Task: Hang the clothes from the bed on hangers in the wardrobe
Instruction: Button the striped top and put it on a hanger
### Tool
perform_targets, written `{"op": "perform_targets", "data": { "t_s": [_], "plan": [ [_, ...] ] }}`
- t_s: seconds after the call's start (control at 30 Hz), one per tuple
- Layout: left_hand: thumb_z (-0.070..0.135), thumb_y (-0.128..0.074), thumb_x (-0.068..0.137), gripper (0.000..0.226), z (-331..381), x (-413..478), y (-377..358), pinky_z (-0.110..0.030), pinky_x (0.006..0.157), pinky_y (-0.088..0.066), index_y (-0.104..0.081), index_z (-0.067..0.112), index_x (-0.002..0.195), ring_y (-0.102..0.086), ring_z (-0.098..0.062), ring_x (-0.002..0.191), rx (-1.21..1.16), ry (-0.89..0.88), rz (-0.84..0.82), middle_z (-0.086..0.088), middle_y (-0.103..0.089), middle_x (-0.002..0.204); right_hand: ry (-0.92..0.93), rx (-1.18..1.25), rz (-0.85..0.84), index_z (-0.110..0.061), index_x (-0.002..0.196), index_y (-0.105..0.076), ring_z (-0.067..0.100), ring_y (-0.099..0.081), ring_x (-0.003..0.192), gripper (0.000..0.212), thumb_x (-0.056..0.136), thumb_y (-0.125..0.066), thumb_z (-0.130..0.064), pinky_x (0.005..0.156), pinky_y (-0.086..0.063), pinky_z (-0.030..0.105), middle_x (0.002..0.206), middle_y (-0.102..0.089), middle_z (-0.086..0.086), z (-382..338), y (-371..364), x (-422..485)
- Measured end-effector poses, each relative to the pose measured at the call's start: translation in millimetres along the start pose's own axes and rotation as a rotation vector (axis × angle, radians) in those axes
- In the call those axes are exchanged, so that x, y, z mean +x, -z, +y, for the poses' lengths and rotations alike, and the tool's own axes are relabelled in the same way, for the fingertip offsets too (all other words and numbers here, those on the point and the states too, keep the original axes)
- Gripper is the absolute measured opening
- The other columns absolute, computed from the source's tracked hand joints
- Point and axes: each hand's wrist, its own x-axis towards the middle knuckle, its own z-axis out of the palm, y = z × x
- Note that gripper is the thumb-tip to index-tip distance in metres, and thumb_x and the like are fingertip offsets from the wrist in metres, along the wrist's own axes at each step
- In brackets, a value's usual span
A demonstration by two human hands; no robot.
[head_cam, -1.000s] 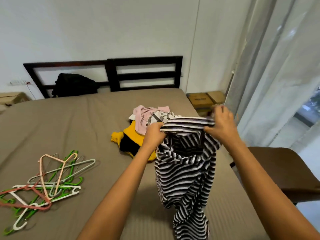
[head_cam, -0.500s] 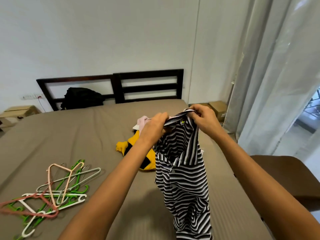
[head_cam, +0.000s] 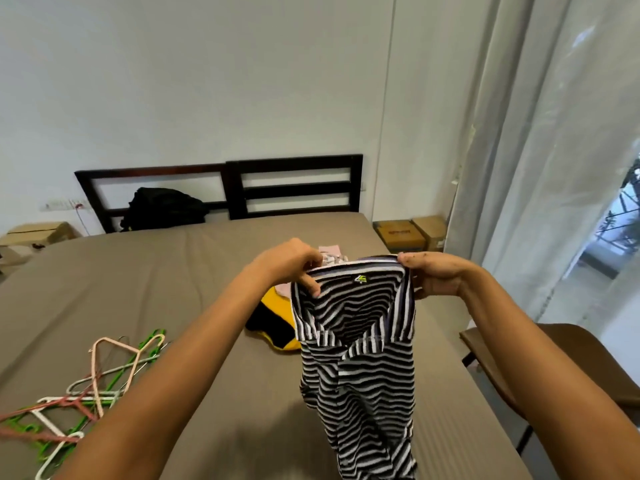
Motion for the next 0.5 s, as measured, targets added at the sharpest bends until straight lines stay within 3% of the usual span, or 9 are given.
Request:
{"op": "perform_targets", "data": {
  "t_s": [0.13, 0.23, 0.37, 0.43, 0.5],
  "plan": [
    [0.028, -0.066, 0.084, 0.021, -7.4, -4.1, -6.7, -0.032, 0.065, -0.042, -0.061, 0.01, 0.093, -0.06, -0.026, 0.08, 0.047, 0.174, 0.268, -0.009, -0.065, 0.088, 0.032, 0.121, -0.04, -0.007, 0.119, -0.057, 0.027, -0.059, 0.098, 0.05, 0.08, -0.06, -0.039, 0.092, -0.047, 0.044, 0.111, -0.062, 0.014, -13.5, 4.5, -0.7],
    [0.015, -0.054, 0.085, 0.007, -2.2, -4.4, -3.2, -0.034, 0.06, -0.038, -0.053, 0.009, 0.089, -0.057, -0.037, 0.08, 0.005, 0.306, 0.505, -0.015, -0.061, 0.087, 0.197, -0.074, 0.01, -0.02, 0.105, -0.053, 0.023, -0.058, 0.082, 0.042, 0.071, -0.074, -0.032, 0.066, -0.053, 0.035, 0.099, -0.058, 0.009, -10.7, 2.3, 0.5],
    [-0.004, -0.039, 0.087, 0.012, 7.2, -1.4, 1.5, -0.04, 0.059, -0.034, -0.038, 0.005, 0.094, -0.052, -0.037, 0.076, -0.117, 0.402, 0.488, -0.017, -0.05, 0.085, 0.443, -0.045, 0.028, -0.016, 0.097, -0.052, 0.014, -0.05, 0.063, 0.02, 0.081, -0.063, -0.018, 0.047, -0.044, 0.024, 0.083, -0.053, 0.005, -2.8, -5.0, 0.3],
    [-0.008, -0.035, 0.087, 0.018, 7.5, -1.7, 3.7, -0.039, 0.061, -0.035, -0.037, 0.003, 0.101, -0.05, -0.035, 0.079, -0.217, 0.417, 0.435, -0.017, -0.048, 0.088, 0.485, -0.069, 0.028, -0.012, 0.092, -0.058, 0.011, -0.052, 0.062, 0.007, 0.086, -0.059, -0.016, 0.049, -0.047, 0.022, 0.078, -0.057, 0.002, -7.5, -9.0, -5.9],
    [-0.009, -0.034, 0.087, 0.024, 7.4, -3.3, 6.1, -0.031, 0.061, -0.035, -0.038, -0.001, 0.108, -0.047, -0.029, 0.078, -0.308, 0.4, 0.424, -0.016, -0.049, 0.092, 0.483, -0.119, 0.046, -0.008, 0.093, -0.061, 0.011, -0.058, 0.066, 0.013, 0.093, -0.051, -0.016, 0.056, -0.05, 0.021, 0.079, -0.061, 0.003, -11.3, -13.5, -10.2]
  ]
}}
